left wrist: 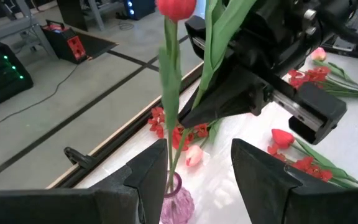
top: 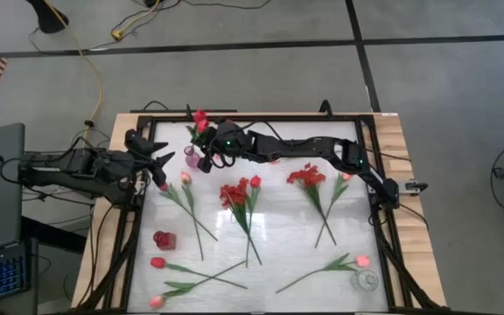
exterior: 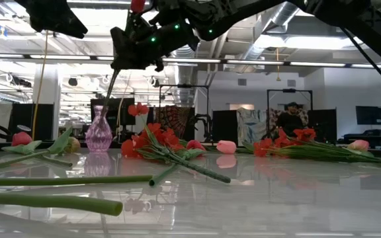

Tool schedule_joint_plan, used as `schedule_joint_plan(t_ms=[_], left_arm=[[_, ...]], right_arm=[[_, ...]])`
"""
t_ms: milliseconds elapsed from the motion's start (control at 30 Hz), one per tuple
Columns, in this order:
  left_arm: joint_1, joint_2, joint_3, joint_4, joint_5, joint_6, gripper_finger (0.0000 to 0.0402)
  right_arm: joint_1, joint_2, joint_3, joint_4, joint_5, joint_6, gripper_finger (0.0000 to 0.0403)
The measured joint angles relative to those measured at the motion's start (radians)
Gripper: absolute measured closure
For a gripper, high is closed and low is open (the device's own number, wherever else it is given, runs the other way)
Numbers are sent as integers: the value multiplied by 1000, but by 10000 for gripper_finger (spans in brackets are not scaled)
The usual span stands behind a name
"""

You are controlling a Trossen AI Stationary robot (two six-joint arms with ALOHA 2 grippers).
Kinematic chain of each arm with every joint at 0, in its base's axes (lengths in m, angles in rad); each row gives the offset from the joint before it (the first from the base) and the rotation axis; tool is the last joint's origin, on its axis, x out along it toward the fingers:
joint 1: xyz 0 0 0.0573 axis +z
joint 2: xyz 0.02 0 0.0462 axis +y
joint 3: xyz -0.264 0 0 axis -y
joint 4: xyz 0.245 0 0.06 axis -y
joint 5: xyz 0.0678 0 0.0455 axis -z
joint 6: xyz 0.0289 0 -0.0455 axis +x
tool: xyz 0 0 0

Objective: Sort flowers into vase by color
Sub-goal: Put the red tulip into the purple vase

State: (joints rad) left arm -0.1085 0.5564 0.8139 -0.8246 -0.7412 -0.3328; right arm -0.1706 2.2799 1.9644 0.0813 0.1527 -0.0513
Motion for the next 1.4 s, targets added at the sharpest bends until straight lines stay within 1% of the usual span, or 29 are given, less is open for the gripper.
schedule_joint_plan(t_ms=[333,400,800,933,1100,1300,1400], left_arm=[[0,0,0,0,-4,6,235],[0,0,0,0,-4,1,235],[0,0,0,0,-4,-2,235],[0,0,0,0,-4,-2,235],[0,0,0,-1,-4,0,235],[0,0,0,-1,-3,3,235],[0,0,0,-1,-4,3,235]], right_arm=[[0,0,0,-3,-2,-2,368],[0,0,0,-1,-19,-4,365],[0,0,0,-33,-28,-2,322],[0,-2,0,-41,-27,-2,293],[0,-3,1,-56,-25,1,242],[0,-6,113,-248,-24,17,172],[1,-5,165,-351,-24,18,148]])
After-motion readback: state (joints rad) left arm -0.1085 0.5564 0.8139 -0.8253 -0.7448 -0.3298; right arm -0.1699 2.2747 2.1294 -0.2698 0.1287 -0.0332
